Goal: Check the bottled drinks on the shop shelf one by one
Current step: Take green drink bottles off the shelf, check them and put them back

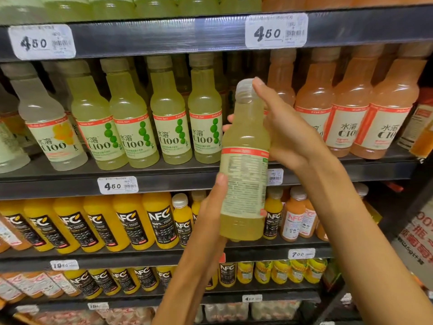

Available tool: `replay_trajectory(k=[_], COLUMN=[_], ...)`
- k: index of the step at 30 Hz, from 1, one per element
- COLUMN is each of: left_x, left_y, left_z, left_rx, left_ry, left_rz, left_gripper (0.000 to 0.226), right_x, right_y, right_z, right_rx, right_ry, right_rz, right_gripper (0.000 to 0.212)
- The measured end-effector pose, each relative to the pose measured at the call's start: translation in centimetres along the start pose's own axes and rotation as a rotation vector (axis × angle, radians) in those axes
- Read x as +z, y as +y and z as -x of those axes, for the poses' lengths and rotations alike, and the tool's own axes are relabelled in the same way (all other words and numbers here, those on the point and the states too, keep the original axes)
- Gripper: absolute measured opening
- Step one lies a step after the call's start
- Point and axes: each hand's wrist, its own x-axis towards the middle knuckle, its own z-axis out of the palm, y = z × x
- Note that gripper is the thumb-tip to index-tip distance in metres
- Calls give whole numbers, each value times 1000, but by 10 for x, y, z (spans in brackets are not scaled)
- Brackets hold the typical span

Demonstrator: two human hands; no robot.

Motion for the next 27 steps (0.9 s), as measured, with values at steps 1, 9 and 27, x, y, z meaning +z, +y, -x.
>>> replay_trajectory(k=[1, 9, 27], left_x=[0, -4, 18], left_y=[2, -4, 20], left_z=[0, 0, 5], left_rx=[-29, -60, -138], left_ry=[-57, 38, -251], left_rz=[97, -46, 407], left_gripper=[62, 62, 66], right_x=[0, 3, -1], right_y=[2, 9, 15], right_z=[0, 1, -14], right_rx=[21, -93, 150], right_ry=[-27, -41, -10], right_rz=[-51, -115, -338], right_gripper=[35, 26, 24])
